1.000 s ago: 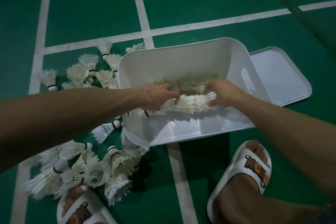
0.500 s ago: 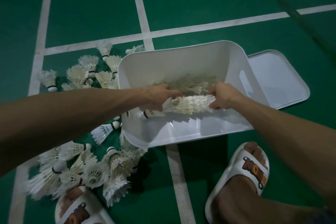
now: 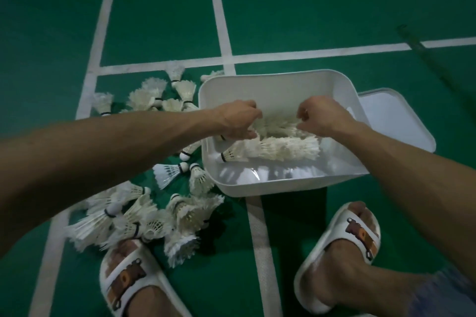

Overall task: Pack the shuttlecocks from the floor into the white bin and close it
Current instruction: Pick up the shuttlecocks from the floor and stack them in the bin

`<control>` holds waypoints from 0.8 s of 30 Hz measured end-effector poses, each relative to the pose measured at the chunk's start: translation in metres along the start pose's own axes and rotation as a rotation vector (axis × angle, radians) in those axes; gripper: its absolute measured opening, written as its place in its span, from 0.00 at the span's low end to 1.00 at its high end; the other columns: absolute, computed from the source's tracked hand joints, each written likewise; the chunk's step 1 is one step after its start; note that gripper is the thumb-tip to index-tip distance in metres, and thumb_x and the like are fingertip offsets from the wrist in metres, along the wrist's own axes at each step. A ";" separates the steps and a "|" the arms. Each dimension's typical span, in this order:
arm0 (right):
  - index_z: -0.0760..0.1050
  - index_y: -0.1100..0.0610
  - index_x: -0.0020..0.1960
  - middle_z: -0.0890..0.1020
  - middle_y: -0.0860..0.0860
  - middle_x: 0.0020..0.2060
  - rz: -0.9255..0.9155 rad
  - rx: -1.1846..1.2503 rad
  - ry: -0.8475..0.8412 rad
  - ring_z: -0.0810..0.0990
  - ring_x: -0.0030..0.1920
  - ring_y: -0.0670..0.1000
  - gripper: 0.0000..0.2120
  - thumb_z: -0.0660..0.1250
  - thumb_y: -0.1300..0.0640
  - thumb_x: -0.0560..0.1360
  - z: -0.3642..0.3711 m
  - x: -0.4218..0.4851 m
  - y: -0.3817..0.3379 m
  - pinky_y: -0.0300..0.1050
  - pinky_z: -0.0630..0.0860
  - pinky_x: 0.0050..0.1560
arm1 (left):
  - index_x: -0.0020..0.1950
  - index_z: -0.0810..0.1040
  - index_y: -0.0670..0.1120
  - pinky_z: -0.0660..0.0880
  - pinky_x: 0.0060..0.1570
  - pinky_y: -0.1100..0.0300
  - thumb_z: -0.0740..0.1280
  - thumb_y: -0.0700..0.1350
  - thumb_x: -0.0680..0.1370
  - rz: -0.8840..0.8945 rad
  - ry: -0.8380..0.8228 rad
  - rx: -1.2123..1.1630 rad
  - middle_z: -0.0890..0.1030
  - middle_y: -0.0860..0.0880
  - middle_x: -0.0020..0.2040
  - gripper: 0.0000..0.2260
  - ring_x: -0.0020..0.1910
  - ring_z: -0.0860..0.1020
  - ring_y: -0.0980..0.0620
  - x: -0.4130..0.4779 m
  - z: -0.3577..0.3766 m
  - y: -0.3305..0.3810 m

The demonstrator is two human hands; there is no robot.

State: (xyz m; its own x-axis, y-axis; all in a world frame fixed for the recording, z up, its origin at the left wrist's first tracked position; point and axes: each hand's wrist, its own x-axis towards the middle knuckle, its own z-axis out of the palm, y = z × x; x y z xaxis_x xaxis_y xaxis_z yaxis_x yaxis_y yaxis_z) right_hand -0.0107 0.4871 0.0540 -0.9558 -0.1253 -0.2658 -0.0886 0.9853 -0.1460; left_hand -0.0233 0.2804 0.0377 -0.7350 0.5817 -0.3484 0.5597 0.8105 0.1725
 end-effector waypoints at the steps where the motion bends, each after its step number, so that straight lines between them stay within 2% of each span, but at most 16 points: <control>1: 0.82 0.57 0.52 0.83 0.54 0.47 -0.019 0.044 0.027 0.80 0.46 0.54 0.10 0.68 0.62 0.72 -0.006 0.001 -0.014 0.46 0.78 0.50 | 0.72 0.67 0.47 0.71 0.62 0.50 0.66 0.55 0.77 -0.005 0.021 0.040 0.69 0.45 0.68 0.26 0.63 0.71 0.44 -0.008 -0.009 -0.002; 5: 0.81 0.54 0.56 0.83 0.52 0.53 -0.128 0.167 0.101 0.80 0.53 0.52 0.15 0.64 0.66 0.73 -0.031 0.004 -0.087 0.48 0.76 0.59 | 0.73 0.65 0.47 0.66 0.68 0.48 0.64 0.57 0.78 -0.066 0.146 0.029 0.68 0.45 0.70 0.27 0.67 0.67 0.45 -0.049 -0.052 -0.018; 9: 0.79 0.55 0.59 0.82 0.52 0.57 -0.304 0.218 0.122 0.79 0.56 0.52 0.14 0.68 0.61 0.75 -0.045 -0.004 -0.167 0.44 0.73 0.61 | 0.69 0.69 0.46 0.69 0.61 0.51 0.62 0.56 0.79 -0.224 0.285 -0.099 0.71 0.44 0.66 0.22 0.62 0.71 0.46 -0.112 -0.069 -0.065; 11: 0.79 0.56 0.59 0.82 0.52 0.56 -0.400 0.258 0.112 0.80 0.53 0.50 0.13 0.69 0.60 0.74 -0.040 -0.011 -0.203 0.43 0.74 0.60 | 0.67 0.70 0.46 0.71 0.60 0.51 0.62 0.55 0.79 -0.317 0.246 -0.089 0.72 0.44 0.64 0.20 0.60 0.73 0.47 -0.143 -0.053 -0.096; 14: 0.79 0.55 0.60 0.82 0.51 0.55 -0.509 0.263 0.031 0.80 0.50 0.49 0.15 0.70 0.58 0.74 -0.016 -0.018 -0.248 0.41 0.74 0.56 | 0.67 0.71 0.46 0.71 0.58 0.53 0.63 0.53 0.79 -0.405 0.082 -0.129 0.74 0.44 0.63 0.19 0.57 0.74 0.48 -0.177 -0.014 -0.133; 17: 0.78 0.55 0.61 0.82 0.52 0.55 -0.571 0.208 -0.096 0.79 0.54 0.52 0.16 0.70 0.56 0.73 0.020 -0.021 -0.276 0.43 0.74 0.55 | 0.66 0.72 0.44 0.71 0.54 0.56 0.64 0.49 0.79 -0.363 -0.006 -0.195 0.78 0.45 0.60 0.17 0.52 0.75 0.50 -0.194 0.022 -0.148; 20: 0.76 0.57 0.62 0.81 0.54 0.57 -0.583 0.161 -0.200 0.78 0.56 0.54 0.19 0.71 0.53 0.73 0.056 -0.018 -0.288 0.40 0.69 0.50 | 0.64 0.74 0.43 0.69 0.48 0.61 0.65 0.47 0.79 -0.309 -0.059 -0.255 0.80 0.46 0.56 0.15 0.48 0.76 0.49 -0.201 0.054 -0.148; 24: 0.72 0.56 0.66 0.79 0.56 0.59 -0.546 0.020 -0.290 0.76 0.59 0.56 0.26 0.73 0.53 0.71 0.102 -0.005 -0.291 0.47 0.74 0.56 | 0.64 0.74 0.45 0.72 0.50 0.58 0.68 0.53 0.76 -0.313 -0.072 -0.237 0.80 0.46 0.57 0.19 0.51 0.77 0.47 -0.207 0.095 -0.157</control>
State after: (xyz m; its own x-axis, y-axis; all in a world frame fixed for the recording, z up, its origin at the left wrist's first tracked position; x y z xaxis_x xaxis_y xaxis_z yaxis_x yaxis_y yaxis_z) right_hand 0.0480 0.1890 0.0005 -0.6587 -0.6399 -0.3957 -0.5356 0.7682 -0.3506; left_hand 0.0776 0.0265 -0.0048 -0.8229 0.3045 -0.4797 0.2028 0.9461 0.2525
